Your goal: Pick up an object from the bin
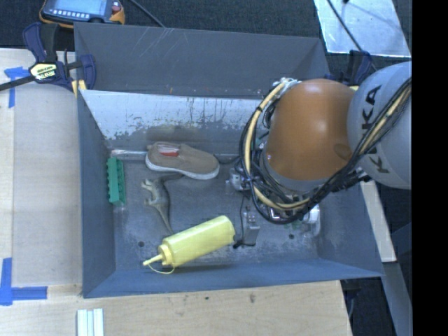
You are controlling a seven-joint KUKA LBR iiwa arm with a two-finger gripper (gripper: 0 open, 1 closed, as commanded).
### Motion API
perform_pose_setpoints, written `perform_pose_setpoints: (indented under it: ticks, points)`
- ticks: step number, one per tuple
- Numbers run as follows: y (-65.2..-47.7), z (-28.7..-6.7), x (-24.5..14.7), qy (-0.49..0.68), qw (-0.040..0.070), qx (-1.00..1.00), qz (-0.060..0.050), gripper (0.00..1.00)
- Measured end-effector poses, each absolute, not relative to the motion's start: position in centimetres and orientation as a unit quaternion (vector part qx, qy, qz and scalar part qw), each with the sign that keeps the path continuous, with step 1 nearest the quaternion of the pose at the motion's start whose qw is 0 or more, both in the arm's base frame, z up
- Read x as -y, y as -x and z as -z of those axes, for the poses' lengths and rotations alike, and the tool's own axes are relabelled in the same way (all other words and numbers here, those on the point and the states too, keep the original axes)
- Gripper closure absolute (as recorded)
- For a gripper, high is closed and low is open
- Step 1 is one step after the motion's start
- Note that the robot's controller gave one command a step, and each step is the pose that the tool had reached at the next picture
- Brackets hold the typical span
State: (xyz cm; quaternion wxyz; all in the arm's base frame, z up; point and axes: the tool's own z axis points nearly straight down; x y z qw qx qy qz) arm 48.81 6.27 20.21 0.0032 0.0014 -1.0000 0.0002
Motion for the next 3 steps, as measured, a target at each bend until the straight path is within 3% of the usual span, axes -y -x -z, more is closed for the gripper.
perform_pose_setpoints:
  ticks: [1, 2, 3]
  points:
    - [-49.0, -20.6, -6.2, 0.0, -0.001, 1.0, 0.0, 0.0]
    - [-48.9, -16.8, -9.5, 0.043, -0.003, 0.999, 0.0, 0.0]
    - [-48.9, -14.5, -11.4, 0.021, 0.001, 1.0, 0.0, 0.0]
